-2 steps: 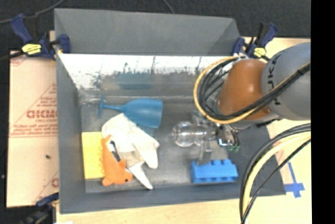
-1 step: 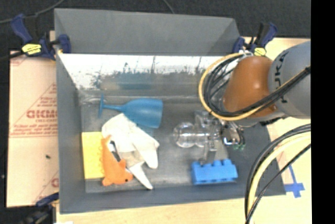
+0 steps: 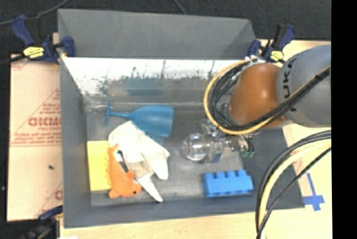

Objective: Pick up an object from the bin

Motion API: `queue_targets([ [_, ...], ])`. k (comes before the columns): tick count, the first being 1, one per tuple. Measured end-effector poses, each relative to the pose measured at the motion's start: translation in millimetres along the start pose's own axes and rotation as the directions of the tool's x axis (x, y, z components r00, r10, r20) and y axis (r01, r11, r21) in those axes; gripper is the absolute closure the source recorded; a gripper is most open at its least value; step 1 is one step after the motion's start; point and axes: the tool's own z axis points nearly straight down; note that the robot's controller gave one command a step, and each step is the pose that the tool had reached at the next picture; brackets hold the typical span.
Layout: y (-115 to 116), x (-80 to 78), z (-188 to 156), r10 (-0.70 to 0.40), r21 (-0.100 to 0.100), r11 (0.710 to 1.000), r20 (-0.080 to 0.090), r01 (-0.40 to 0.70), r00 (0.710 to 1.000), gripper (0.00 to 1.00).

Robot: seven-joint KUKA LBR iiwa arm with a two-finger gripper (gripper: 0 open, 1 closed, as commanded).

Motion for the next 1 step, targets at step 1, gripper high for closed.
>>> queue_targets([
  [1, 0.1, 0.0, 0.0, -0.002, 0.000, 1.000, 0.000, 0.002, 1.000, 1.00],
])
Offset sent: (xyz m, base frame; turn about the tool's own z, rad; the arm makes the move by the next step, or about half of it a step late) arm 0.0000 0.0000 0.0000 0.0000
